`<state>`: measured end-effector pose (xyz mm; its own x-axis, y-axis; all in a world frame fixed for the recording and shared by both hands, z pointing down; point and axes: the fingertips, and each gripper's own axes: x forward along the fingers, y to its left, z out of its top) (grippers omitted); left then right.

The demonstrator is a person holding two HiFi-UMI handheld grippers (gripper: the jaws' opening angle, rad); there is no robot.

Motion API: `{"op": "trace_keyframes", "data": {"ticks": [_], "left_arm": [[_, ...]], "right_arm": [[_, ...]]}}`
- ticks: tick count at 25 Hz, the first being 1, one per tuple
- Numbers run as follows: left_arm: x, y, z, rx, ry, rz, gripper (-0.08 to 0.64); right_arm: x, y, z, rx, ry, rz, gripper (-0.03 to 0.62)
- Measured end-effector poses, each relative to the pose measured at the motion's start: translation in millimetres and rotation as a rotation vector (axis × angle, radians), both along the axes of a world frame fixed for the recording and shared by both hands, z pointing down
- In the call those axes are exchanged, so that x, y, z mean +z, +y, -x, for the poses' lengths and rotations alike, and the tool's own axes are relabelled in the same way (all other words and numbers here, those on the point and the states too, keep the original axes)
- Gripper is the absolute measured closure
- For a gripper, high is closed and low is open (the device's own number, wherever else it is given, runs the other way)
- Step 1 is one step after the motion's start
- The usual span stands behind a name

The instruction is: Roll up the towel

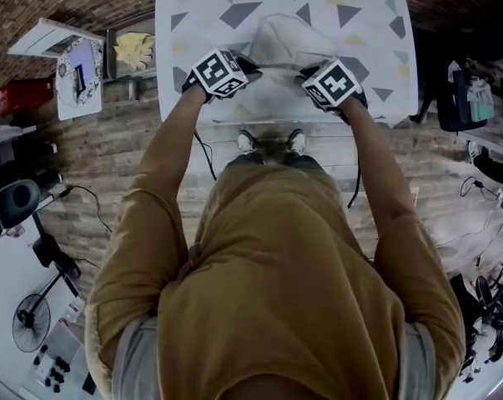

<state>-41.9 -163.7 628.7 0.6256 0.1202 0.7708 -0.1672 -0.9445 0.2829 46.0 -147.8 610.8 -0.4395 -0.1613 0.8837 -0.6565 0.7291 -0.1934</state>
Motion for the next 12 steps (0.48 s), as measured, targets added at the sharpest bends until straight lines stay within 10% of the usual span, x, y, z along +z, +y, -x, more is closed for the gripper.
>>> {"op": "trace_keyframes", "data": {"ticks": [12], "left_arm": [[-1.1,-19.2,3.2,-0.073,-0.025,-0.220,0.325]], "right_arm": [[12.5,-3.6,-12.2,0.131,0.131,-0.226,0.509]]}}
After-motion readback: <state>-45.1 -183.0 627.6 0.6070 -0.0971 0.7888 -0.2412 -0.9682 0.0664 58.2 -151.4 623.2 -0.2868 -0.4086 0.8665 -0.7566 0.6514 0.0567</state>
